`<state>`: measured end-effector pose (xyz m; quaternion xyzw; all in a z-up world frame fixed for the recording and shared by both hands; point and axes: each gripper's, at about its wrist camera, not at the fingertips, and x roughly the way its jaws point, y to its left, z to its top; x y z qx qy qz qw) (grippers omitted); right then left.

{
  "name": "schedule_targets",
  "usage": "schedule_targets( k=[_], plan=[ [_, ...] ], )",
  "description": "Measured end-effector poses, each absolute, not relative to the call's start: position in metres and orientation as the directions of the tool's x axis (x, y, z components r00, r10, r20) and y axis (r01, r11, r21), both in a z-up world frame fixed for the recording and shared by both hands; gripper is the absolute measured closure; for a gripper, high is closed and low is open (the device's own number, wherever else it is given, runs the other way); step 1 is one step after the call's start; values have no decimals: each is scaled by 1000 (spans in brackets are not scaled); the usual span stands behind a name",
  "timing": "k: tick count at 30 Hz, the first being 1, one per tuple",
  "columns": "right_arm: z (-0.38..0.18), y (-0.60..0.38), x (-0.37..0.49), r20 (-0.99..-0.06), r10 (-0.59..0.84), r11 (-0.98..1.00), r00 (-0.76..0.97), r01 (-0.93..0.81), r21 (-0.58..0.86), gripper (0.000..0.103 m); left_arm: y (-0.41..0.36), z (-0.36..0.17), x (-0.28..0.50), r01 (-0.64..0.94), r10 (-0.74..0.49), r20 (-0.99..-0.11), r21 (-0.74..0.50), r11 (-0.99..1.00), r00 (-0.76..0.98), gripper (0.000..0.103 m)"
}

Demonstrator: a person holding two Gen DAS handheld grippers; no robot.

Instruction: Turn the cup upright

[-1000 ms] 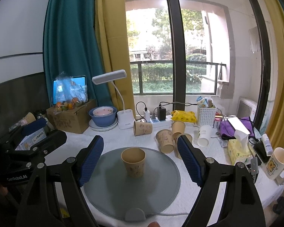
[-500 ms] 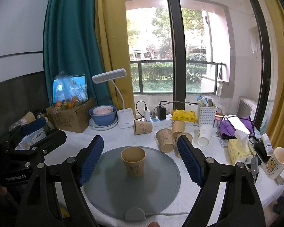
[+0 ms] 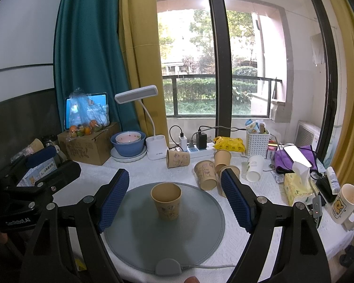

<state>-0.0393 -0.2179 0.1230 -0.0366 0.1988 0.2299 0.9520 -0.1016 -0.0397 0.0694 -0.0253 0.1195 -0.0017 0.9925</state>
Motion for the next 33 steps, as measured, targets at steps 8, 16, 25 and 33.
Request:
schedule_targets(
  k=[8, 16, 25, 33],
  plan=[
    [124, -217, -39, -396, 423, 892, 815, -452, 22, 20, -40, 68, -102, -1, -11, -236, -51, 999, 972, 6],
    [124, -217, -39, -397, 423, 892, 815, -452, 22, 20, -40, 68, -102, -2, -10, -235, -51, 999, 972, 6],
    [124, -217, -39, -397, 422, 892, 815, -452, 21, 20, -40, 68, -103, -3, -10, -236, -52, 999, 972, 6],
    [122, -217, -38, -402, 424, 891, 812, -454, 22, 20, -49, 68, -113, 5, -10, -181, -25, 1000, 983, 6]
  ],
)
